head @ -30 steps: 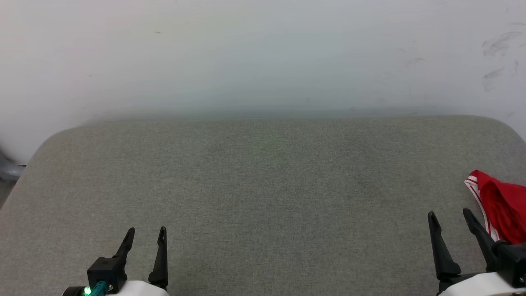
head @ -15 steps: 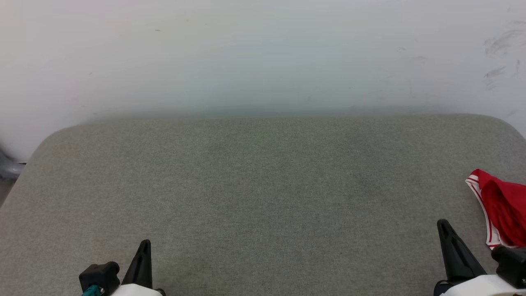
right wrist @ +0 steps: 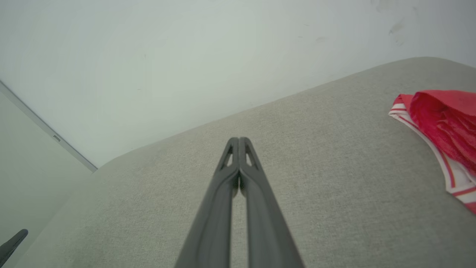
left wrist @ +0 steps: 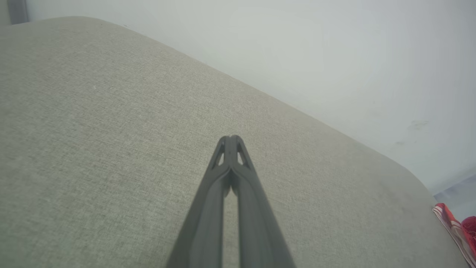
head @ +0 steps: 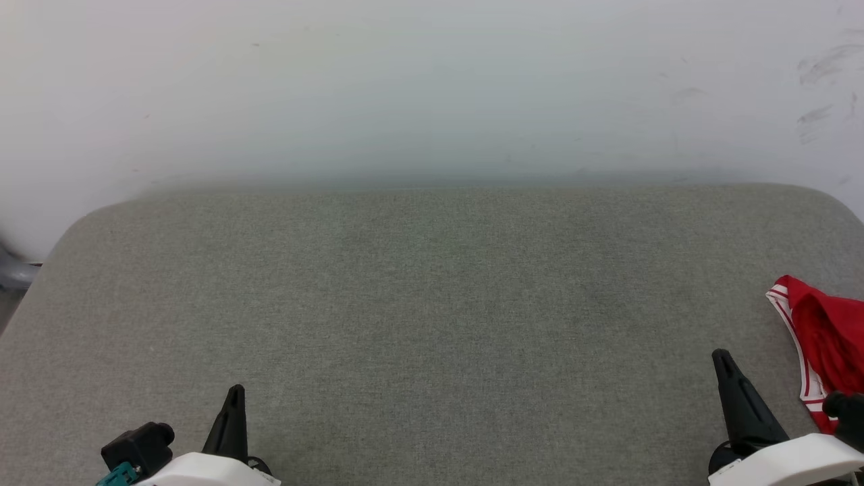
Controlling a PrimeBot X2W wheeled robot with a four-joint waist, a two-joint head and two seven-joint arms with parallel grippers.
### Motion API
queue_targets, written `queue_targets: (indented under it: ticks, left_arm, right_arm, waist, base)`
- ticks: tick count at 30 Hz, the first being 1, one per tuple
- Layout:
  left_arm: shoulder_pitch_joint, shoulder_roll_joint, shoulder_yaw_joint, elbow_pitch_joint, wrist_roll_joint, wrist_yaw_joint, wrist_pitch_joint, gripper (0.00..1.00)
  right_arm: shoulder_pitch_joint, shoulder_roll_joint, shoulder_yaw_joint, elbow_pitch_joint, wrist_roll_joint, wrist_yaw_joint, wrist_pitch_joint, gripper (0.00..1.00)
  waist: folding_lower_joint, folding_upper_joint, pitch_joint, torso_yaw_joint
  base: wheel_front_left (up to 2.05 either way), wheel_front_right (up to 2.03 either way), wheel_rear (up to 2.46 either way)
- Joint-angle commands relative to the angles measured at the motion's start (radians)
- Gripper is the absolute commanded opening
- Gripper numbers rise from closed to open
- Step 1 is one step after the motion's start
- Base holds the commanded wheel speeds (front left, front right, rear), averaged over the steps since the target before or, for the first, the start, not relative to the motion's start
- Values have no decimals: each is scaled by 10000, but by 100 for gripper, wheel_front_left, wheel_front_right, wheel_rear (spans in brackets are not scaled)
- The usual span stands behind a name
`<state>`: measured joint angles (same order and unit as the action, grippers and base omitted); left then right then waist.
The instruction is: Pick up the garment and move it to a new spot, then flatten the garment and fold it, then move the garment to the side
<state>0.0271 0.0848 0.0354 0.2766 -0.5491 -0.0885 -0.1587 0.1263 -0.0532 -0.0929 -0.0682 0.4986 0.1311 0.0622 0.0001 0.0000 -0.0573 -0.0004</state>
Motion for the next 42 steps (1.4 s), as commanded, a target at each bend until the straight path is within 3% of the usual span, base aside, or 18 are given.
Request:
queue_targets:
  ticks: [1,24,42]
  left_arm:
    - [-328,26,48,-187,-338,-64,78,0]
    - [-689,-95,281,-246,-3591,-181,914,0]
    - [-896,-159,432,-274,-5542,-257,1423,0]
  right_arm:
    - [-299,-45,-18,-38,377,-1,-11,0]
    - [-981,-54,-49,954,3807,-2,135,0]
    - [-1395,-50,-78,1556,5854,-2,224,0]
  waist:
    - [0,0,6,0]
    - [0,0,141,1]
    - [-1,0,240,2]
  base:
    - [0,0,0]
    - [0,0,0]
    - [0,0,0]
